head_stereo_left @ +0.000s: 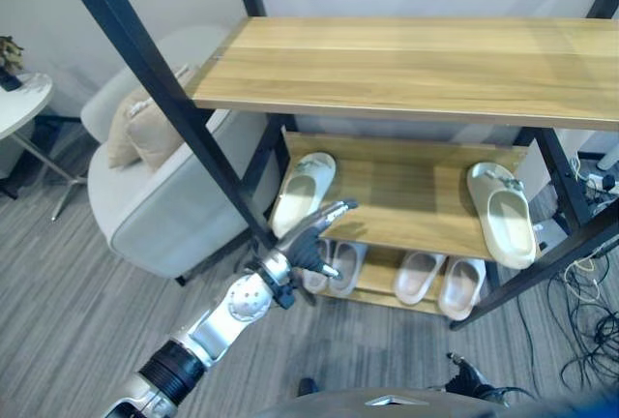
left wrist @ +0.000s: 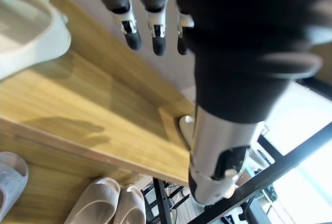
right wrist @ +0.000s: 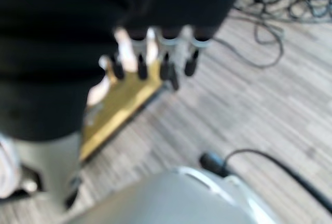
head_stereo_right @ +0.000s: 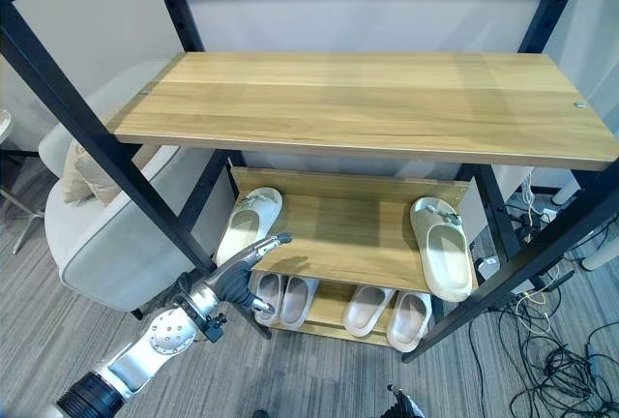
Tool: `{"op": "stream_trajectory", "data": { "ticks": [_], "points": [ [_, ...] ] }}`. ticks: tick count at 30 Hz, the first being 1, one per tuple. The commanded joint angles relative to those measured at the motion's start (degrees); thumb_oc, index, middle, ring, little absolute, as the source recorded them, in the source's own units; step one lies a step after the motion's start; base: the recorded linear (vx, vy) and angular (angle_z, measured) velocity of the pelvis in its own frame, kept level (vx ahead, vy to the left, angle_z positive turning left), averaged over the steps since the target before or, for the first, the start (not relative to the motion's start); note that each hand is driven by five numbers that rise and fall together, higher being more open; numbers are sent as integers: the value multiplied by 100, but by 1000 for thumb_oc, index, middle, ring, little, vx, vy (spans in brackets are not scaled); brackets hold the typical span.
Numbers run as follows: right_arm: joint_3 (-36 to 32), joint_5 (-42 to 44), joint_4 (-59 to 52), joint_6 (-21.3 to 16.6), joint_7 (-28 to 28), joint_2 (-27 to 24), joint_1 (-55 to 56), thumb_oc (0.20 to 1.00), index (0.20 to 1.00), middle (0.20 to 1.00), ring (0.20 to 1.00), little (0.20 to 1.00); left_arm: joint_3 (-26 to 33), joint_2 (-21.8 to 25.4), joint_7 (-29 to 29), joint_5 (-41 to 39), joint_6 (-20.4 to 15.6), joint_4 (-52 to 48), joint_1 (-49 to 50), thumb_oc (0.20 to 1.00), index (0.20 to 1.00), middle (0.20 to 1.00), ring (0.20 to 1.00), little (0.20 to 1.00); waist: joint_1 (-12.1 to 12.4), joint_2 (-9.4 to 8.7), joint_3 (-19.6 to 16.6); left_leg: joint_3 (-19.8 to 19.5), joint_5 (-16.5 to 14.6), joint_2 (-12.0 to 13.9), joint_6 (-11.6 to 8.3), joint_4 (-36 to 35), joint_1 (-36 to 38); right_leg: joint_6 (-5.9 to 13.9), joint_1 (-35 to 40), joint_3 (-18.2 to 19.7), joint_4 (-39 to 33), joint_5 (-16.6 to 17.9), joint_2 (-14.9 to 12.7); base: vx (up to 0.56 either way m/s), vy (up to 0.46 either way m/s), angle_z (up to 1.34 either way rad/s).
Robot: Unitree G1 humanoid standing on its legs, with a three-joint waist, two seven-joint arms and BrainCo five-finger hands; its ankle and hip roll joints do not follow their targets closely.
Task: Arrange the slippers neatly on the shoe rack.
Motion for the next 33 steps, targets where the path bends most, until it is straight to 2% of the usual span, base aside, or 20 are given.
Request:
{"op": "stream_trajectory", "data": {
  "ticks": [1, 10, 22, 33],
  "points": [
    [313, -19, -19, -128, -128, 216, 137, 1000, 1000, 1000, 1000, 1000, 254, -43, 374, 325, -246, 44, -397, 1000, 1000, 1000, 1000, 1000, 27, -186, -145, -237, -50, 145, -181, 17, -125, 362, -312, 118, -205, 937, -266, 28, -7, -7],
    [355, -103, -23, -164, -241, 101, 266, 1000, 1000, 1000, 1000, 1000, -10, -133, 1089, 1231, -25, 1125, -1067, 1000, 1000, 1000, 1000, 1000, -106, -213, -101, -261, -3, 142, -223, 17, -268, 369, -411, 67, -197, 951, -261, 7, 3, -1],
    [315, -147, -17, -166, -247, 81, 392, 1000, 1000, 1000, 1000, 1000, 249, -57, 1355, 1293, 90, 1275, -1297, 1000, 1000, 1000, 1000, 1000, -142, -288, -137, -208, -27, 149, -235, 17, -335, 401, -473, 40, -262, 1013, -287, 5, 1, 0],
    [293, -127, -116, -179, -231, -41, 276, 1000, 1000, 1000, 1000, 1000, 455, 211, 1766, 1594, 439, 1738, -2034, 1000, 1000, 1000, 1000, 1000, -208, -382, -86, -118, -28, 152, -215, 17, -505, 459, -704, 132, -356, 1153, -320, 13, 6, -1]
  ]
}}
